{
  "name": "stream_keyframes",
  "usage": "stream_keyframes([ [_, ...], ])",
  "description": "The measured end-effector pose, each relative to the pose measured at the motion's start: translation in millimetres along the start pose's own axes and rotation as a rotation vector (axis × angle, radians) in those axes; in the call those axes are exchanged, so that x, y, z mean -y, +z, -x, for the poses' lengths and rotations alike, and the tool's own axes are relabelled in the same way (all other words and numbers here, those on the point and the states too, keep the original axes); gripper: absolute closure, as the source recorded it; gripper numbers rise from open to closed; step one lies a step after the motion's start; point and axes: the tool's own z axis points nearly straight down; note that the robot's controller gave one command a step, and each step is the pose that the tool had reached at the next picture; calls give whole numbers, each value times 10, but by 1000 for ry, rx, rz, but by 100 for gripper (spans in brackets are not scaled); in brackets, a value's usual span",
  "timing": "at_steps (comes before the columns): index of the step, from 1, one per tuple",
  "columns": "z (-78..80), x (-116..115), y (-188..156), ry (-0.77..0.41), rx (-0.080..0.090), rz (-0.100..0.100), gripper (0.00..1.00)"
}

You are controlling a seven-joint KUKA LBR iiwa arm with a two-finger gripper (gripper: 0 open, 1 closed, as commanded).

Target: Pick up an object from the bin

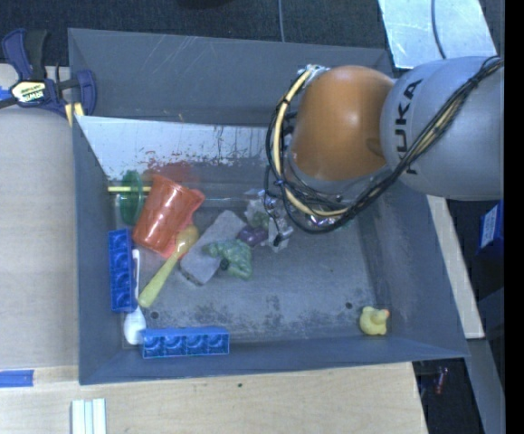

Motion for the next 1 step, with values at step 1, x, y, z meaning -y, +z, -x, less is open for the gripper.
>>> stream_keyframes([
  [1,92,-89,-235,-45,18,-7,100],
])
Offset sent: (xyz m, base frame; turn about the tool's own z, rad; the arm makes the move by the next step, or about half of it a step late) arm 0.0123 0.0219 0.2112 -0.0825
